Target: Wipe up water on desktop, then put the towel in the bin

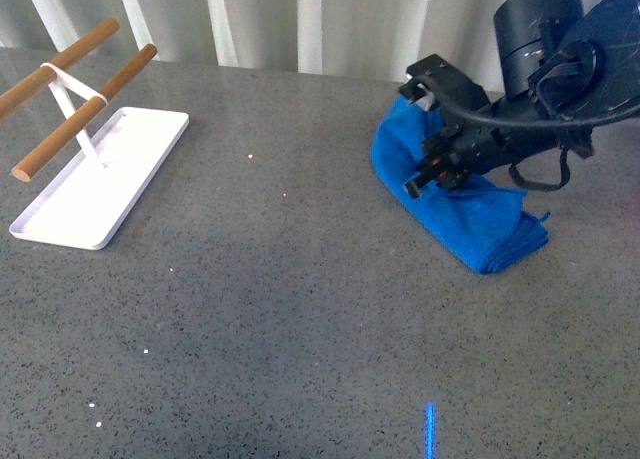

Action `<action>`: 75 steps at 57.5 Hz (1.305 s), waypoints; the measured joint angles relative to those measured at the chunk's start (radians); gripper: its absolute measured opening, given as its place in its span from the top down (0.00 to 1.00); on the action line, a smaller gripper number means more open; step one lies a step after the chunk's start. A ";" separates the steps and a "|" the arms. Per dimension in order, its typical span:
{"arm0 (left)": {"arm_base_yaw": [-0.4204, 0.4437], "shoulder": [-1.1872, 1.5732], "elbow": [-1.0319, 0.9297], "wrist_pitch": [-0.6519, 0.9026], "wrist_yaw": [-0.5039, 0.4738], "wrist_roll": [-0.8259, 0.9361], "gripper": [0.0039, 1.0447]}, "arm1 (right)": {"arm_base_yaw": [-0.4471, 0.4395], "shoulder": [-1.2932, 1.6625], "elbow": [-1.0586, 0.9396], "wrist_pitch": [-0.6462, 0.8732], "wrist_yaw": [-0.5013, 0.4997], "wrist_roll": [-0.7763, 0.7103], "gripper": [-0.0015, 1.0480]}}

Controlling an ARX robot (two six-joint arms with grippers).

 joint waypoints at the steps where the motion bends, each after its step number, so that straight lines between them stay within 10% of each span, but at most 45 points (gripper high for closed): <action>1: 0.000 0.000 0.000 0.000 0.000 0.000 0.06 | 0.009 -0.008 -0.019 0.008 0.001 0.001 0.96; 21: 0.000 0.000 0.000 0.000 0.000 0.000 0.06 | 0.031 -0.240 -0.439 0.093 -0.028 -0.039 0.96; 35: 0.000 0.000 0.000 0.000 0.000 0.000 0.06 | -0.136 -0.428 -0.674 0.082 -0.039 -0.141 0.96; 53: 0.000 0.000 0.000 0.000 0.000 0.000 0.06 | -0.354 -0.571 -0.675 -0.034 -0.043 -0.283 0.96; 75: 0.000 0.000 0.000 0.000 0.000 0.000 0.06 | -0.386 -0.613 -0.486 -0.150 -0.022 -0.299 0.96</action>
